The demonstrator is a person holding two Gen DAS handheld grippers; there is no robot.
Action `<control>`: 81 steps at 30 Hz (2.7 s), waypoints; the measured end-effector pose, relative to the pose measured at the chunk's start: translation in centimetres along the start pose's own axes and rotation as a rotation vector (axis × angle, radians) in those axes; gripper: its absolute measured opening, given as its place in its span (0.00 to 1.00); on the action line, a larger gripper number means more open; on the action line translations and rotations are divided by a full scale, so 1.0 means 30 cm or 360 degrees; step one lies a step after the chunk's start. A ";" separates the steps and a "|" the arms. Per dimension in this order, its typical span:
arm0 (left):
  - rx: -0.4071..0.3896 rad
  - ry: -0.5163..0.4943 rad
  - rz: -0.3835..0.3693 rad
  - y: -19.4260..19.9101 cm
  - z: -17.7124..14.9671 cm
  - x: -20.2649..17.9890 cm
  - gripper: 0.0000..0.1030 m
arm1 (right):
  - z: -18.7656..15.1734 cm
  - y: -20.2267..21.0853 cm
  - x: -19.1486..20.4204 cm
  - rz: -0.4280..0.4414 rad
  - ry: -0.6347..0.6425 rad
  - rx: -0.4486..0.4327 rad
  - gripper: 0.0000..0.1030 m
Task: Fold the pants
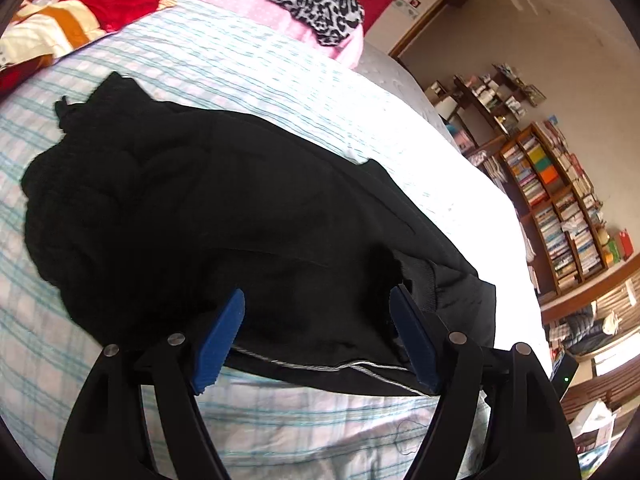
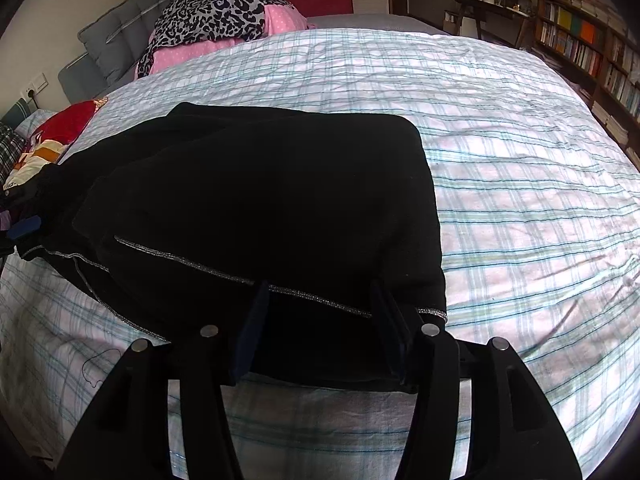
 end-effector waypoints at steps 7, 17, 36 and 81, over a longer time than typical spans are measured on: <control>-0.0131 0.0192 0.0150 0.105 0.046 0.195 0.73 | 0.000 -0.002 0.004 -0.0037 -0.0008 -0.0008 0.54; -0.0174 0.0258 0.0081 0.178 0.057 0.279 0.73 | -0.006 -0.001 0.005 -0.0072 0.0000 -0.0010 0.54; -0.0221 0.0466 -0.0084 0.152 0.079 0.375 0.14 | -0.005 -0.014 0.017 -0.0147 0.0045 -0.0026 0.55; -0.0350 0.0587 0.0056 0.048 0.206 0.502 0.95 | 0.000 -0.024 0.040 -0.0161 0.0053 -0.0059 0.57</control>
Point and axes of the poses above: each gripper's, at about its wrist camera, not at the fingertips, and y roughly against the way its jaws point, x to its left, z to its top, the point moved 7 cm from there along -y, roughly the way its jaws point, and after that the axes turned 4 degrees about y, right-handed, at the moved point
